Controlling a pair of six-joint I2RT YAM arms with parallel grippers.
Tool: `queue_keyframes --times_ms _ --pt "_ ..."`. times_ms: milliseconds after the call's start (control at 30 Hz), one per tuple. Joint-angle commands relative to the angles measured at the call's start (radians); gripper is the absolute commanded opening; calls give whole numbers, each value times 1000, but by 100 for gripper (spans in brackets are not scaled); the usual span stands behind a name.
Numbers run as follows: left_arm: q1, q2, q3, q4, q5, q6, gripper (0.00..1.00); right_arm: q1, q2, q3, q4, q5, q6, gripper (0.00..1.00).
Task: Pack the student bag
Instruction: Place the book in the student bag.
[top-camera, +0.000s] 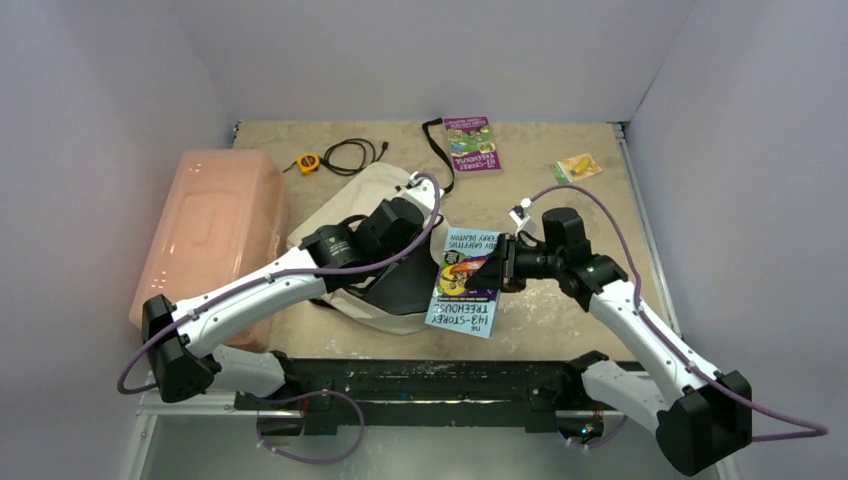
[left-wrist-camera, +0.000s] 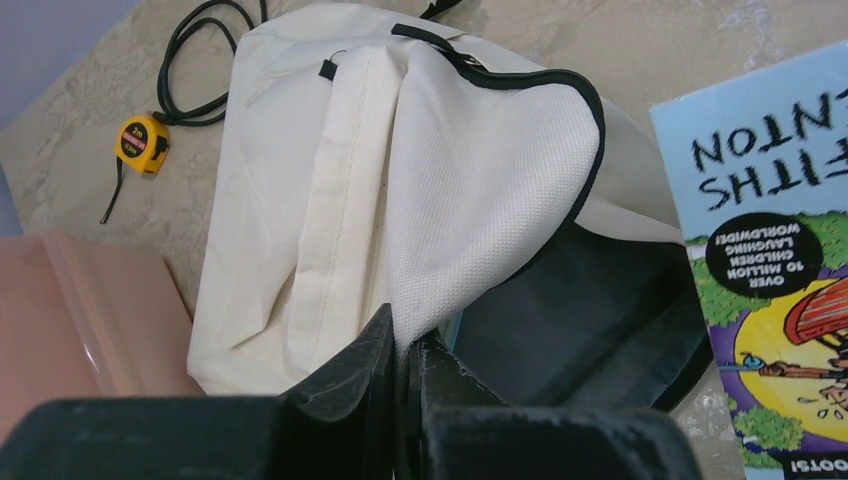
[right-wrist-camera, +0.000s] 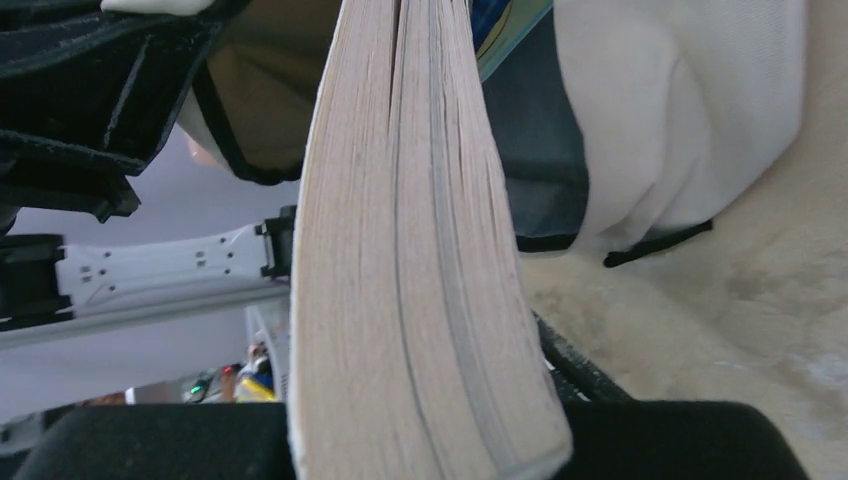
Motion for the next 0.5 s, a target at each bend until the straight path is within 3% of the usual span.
queue_keyframes --times_ms 0,333,467 --pt "3 -45 41 60 42 51 0 17 28 -61 312 -284 179 0" --pt "2 -66 62 28 137 11 0 152 325 -117 941 -335 627 0" --pt "3 -80 57 20 120 9 0 179 422 -144 1044 -309 697 0"
